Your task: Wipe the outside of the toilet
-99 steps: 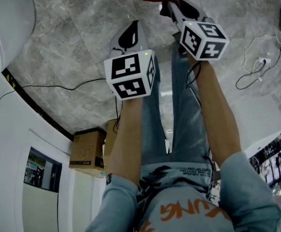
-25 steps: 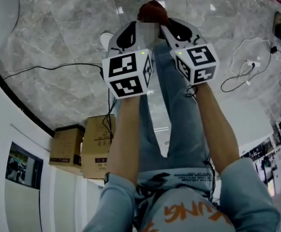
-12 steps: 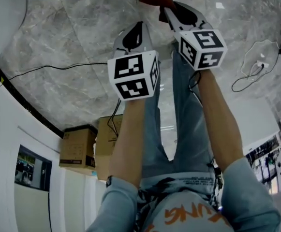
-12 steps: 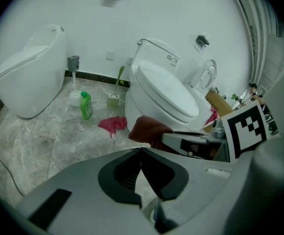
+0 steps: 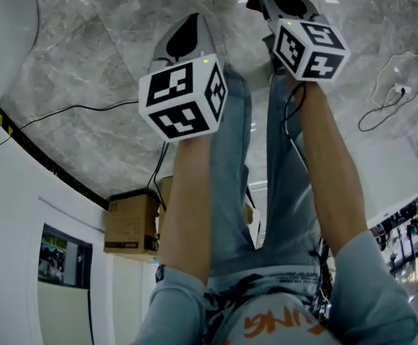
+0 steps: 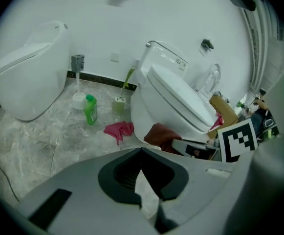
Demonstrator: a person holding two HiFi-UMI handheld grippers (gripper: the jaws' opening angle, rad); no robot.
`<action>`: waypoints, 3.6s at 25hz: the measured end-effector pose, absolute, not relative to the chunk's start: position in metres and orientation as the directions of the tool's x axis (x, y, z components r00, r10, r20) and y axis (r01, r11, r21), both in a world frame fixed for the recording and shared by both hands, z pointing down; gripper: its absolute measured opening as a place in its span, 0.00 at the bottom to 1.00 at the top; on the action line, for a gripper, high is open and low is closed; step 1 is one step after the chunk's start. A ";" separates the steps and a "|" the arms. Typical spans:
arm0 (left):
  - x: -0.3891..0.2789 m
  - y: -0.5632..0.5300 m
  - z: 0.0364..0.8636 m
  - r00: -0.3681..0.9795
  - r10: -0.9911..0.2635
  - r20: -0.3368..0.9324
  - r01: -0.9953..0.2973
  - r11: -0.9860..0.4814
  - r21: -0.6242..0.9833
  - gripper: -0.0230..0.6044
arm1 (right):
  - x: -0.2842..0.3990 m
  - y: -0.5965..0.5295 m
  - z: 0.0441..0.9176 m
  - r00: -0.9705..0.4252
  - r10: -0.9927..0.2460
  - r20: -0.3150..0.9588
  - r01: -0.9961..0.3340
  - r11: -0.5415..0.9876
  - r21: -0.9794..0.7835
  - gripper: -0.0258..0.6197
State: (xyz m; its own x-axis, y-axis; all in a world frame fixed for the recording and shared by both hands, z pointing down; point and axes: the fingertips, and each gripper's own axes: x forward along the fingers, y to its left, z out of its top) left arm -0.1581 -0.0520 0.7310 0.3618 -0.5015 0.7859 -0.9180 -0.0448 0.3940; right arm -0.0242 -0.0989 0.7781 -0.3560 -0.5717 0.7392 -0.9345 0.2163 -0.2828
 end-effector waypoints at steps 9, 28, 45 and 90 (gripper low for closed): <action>-0.130 -0.040 0.727 0.381 -0.488 0.786 -0.911 -0.053 0.409 0.03 | 0.016 -0.096 0.786 -0.313 -0.577 0.754 -0.947 0.131 -0.292 0.14; -0.031 -0.036 0.714 0.432 -0.489 0.758 -0.894 -0.124 0.430 0.03 | 0.107 -0.086 0.784 -0.297 -0.577 0.761 -0.947 0.075 -0.313 0.14; 0.066 -0.051 0.711 0.400 -0.507 0.763 -0.905 -0.090 0.415 0.03 | 0.197 -0.120 0.768 -0.340 -0.569 0.749 -0.940 0.170 -0.297 0.14; -0.056 -0.057 0.818 0.426 -0.541 0.725 -0.883 -0.074 0.464 0.03 | 0.035 -0.102 0.856 -0.362 -0.655 0.663 -0.909 0.090 -0.407 0.14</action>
State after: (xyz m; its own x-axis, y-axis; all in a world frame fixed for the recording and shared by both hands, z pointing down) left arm -0.0563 -0.0573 0.8175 0.4261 -0.5405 0.7255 -0.8830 -0.0738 0.4636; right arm 0.0345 -0.1021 0.8558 -0.3617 -0.6553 0.6631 -0.9090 0.0898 -0.4071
